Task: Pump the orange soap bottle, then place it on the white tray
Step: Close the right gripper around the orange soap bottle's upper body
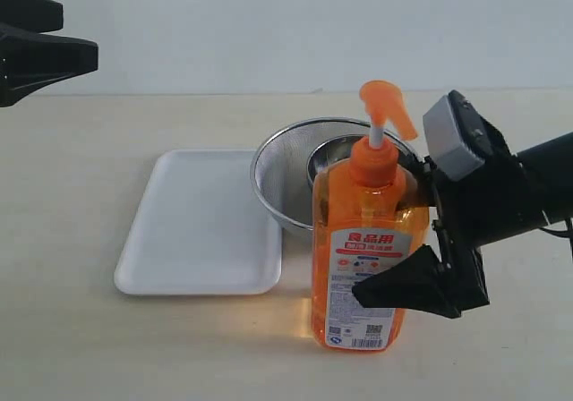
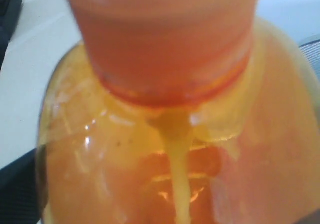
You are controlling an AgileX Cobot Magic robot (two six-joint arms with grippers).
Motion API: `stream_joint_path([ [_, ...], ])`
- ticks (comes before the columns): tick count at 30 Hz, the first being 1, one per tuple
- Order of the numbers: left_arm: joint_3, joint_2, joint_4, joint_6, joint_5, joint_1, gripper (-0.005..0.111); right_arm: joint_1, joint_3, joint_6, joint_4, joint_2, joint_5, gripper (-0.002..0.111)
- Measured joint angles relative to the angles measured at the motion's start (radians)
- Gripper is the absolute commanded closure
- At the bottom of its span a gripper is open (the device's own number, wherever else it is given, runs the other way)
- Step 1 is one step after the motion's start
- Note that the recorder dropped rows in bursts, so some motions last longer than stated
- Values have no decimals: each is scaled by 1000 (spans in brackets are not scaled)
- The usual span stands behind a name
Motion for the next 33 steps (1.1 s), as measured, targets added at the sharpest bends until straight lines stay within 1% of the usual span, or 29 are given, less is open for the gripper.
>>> stream_joint_path([
  [5, 0, 0, 0, 0, 0, 0, 33, 2, -33, 0, 6, 23, 34, 3],
  [15, 0, 0, 0, 0, 0, 0, 33, 2, -35, 0, 6, 32, 66, 3],
  [33, 0, 0, 0, 0, 0, 0, 33, 2, -35, 14, 6, 32, 73, 3],
])
